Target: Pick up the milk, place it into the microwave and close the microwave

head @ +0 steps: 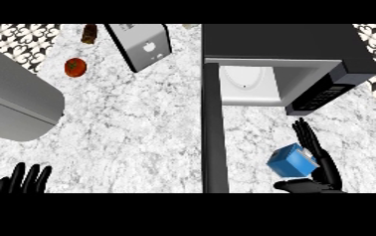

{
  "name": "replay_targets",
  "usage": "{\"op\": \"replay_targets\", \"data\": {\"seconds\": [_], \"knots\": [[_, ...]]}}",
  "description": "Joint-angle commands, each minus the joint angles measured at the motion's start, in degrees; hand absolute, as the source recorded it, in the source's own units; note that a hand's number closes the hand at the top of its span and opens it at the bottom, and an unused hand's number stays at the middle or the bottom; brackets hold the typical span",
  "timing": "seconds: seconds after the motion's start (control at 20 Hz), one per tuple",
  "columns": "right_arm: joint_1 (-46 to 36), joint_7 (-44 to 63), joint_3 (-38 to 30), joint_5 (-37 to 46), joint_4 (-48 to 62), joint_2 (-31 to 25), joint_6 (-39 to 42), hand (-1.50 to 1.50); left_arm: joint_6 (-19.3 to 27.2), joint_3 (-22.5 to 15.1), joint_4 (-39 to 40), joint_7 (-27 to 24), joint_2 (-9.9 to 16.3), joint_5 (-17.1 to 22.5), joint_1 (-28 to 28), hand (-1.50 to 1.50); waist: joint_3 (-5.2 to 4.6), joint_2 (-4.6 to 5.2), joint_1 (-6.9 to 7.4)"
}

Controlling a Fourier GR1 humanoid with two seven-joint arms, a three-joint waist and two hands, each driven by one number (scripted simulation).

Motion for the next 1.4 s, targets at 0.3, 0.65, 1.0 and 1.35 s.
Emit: {"op": "replay_targets", "data": {"seconds": [0.3,0.65,1.0,1.35], "knots": [[-1.5,-10.1,1.0,-5.3,1.2,1.9,13.4,1.50,-1.1,0.6,0.2,-1.3,0.3,0.8,1.5,-1.50,0.04,-0.14,0.03],[0.8,-10.2,2.8,-9.6,-2.8,1.9,18.0,1.50,-1.5,2.6,1.0,-1.3,0.8,2.6,0.7,-1.50,-0.01,-0.17,-0.66],[-1.1,-1.9,1.9,-14.1,-2.1,2.2,14.2,1.50,-1.4,2.4,2.3,-2.8,0.5,0.0,-0.1,-1.50,-0.13,-0.14,-0.50],[2.6,14.3,0.2,-18.4,-13.3,1.6,6.8,1.50,-3.1,4.8,-3.1,-0.1,0.4,4.7,3.1,-1.50,-0.25,-0.39,-1.02]]}}
